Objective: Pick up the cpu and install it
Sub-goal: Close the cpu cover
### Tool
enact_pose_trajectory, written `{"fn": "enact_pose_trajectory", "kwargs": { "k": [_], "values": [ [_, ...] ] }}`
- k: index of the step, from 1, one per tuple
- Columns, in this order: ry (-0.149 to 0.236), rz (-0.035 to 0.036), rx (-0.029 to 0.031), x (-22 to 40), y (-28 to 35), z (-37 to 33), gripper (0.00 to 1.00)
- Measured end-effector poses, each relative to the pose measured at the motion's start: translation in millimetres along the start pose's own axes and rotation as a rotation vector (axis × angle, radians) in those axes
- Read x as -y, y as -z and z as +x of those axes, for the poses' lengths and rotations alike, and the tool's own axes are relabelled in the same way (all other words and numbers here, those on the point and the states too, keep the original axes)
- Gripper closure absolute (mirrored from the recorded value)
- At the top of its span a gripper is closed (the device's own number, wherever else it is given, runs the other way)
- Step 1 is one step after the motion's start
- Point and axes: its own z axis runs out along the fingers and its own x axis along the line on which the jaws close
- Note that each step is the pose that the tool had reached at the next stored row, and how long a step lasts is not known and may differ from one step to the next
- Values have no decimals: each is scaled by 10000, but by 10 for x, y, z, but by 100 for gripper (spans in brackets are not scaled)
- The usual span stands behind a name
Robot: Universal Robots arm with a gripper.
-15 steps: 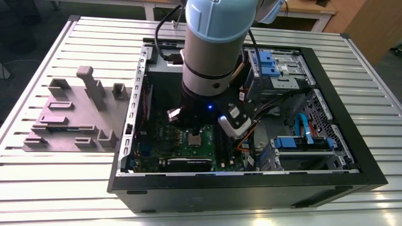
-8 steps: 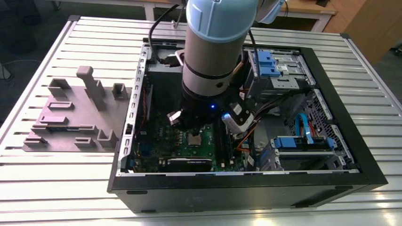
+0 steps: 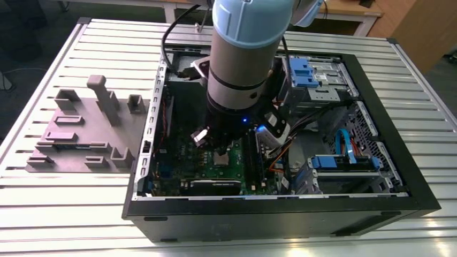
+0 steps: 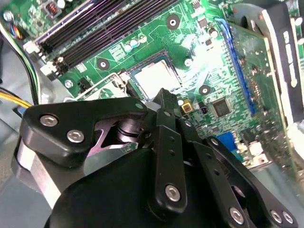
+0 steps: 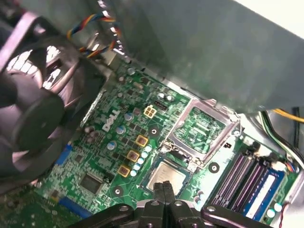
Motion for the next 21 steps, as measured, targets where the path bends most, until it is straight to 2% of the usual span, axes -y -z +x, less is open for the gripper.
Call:
{"fn": "enact_pose_trajectory", "kwargs": {
  "k": [9,21],
  "values": [
    [270,5,-17,30,-16,-77,90],
    [384,8,-25,-33,-17,-220,90]
  ]
}}
